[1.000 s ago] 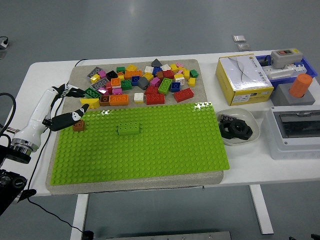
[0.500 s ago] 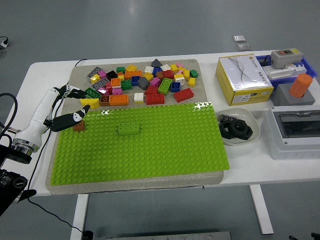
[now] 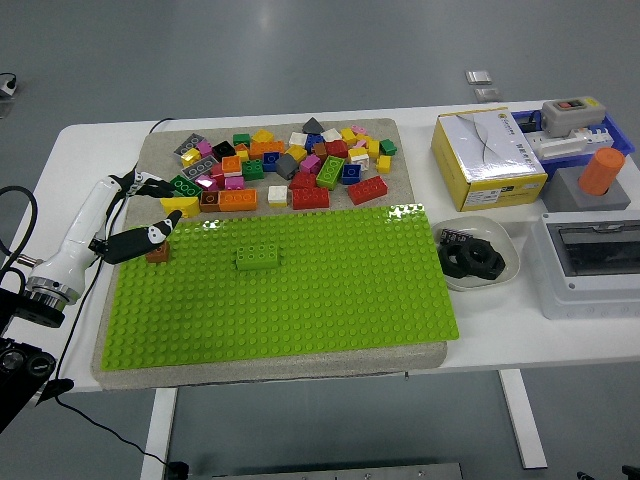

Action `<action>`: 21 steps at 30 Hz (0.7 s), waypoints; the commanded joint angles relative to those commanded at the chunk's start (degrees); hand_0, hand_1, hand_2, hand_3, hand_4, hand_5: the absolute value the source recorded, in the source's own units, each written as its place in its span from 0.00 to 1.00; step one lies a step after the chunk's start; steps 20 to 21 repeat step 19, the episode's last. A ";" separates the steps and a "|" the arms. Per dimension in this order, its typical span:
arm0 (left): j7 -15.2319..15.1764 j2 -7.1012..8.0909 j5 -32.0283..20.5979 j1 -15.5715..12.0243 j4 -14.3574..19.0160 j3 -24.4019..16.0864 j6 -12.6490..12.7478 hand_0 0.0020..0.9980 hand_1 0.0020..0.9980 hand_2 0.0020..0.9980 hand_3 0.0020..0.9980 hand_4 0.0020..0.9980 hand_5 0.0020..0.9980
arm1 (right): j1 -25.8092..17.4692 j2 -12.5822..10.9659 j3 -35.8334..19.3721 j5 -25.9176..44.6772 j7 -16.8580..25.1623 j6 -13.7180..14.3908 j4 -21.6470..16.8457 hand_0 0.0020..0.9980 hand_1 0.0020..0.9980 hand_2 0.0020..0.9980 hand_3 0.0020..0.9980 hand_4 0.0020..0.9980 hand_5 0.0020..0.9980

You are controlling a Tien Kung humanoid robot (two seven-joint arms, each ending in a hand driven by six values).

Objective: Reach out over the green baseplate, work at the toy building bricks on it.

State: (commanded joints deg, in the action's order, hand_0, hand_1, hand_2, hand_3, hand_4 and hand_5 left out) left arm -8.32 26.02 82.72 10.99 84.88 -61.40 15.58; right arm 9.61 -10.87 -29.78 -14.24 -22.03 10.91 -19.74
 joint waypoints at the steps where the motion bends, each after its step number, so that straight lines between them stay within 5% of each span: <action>1: 0.04 -0.02 0.06 -0.02 0.01 -0.03 0.02 0.78 0.66 0.59 0.59 0.71 0.14 | -0.02 0.00 0.03 0.05 0.01 -0.01 0.00 0.69 0.68 0.76 0.84 0.94 1.00; 4: 0.28 -0.13 0.42 -0.10 0.04 -0.16 0.09 0.78 0.66 0.59 0.59 0.71 0.14 | -0.06 0.00 0.18 0.29 0.08 -0.02 -0.01 0.69 0.68 0.76 0.84 0.94 1.00; 5: 0.33 -0.17 0.51 -0.12 0.06 -0.19 0.11 0.78 0.66 0.59 0.59 0.72 0.02 | -0.07 0.01 0.21 0.37 0.11 -0.01 0.00 0.69 0.68 0.76 0.83 0.94 1.00; 21: 0.50 -0.26 1.50 0.53 0.29 0.55 0.20 0.78 0.67 0.59 0.60 0.74 0.00 | -0.27 0.15 0.86 2.14 1.08 0.31 0.13 0.70 0.68 0.75 0.83 0.94 1.00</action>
